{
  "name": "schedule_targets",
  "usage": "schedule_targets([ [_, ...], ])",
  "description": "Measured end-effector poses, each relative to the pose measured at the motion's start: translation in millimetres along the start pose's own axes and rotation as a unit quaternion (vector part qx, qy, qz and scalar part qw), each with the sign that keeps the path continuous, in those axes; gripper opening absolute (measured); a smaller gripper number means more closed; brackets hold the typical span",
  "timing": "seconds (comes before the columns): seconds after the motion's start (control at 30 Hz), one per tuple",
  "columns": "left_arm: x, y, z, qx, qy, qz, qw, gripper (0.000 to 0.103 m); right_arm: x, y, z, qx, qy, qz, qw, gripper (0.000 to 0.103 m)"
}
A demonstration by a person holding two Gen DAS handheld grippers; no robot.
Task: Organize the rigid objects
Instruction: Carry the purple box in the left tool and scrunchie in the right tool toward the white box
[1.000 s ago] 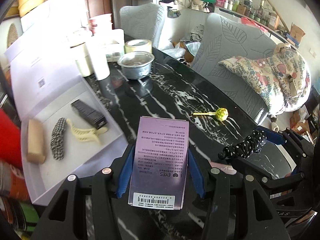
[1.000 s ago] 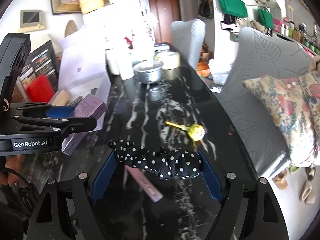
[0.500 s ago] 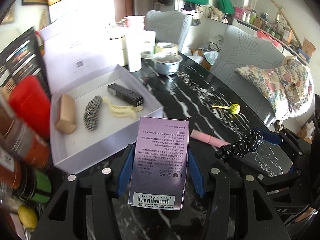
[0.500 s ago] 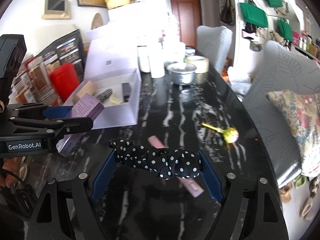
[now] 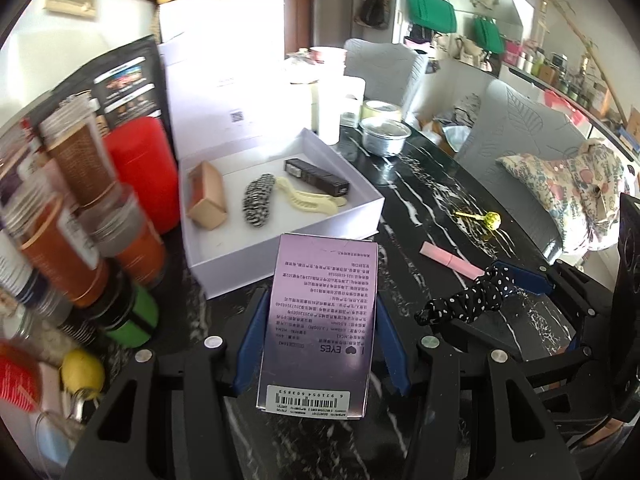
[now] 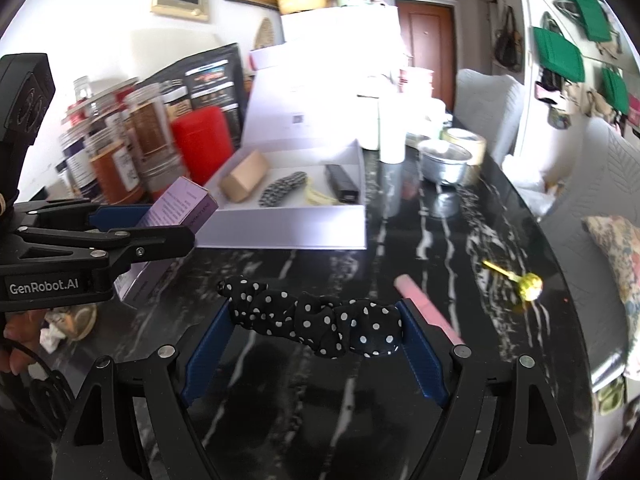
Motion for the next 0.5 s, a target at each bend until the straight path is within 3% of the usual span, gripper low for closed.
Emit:
schedule_targets([
  [0.5, 25, -3, 16, 0.013, 0.012, -0.023, 0.9996, 0.052, 3, 14, 31, 0.035, 0.025, -0.006, 0.999, 0.082],
])
Point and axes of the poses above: each gripper's, at about its wrist camera, not at the fingertips, and x roughly against the way its jaws point, z to its left, y to its top, the point moved 2 cm from there along -x, roughly the way its jaws point, and after that the axes turned 1 degree about y, right-handed, at the moved point
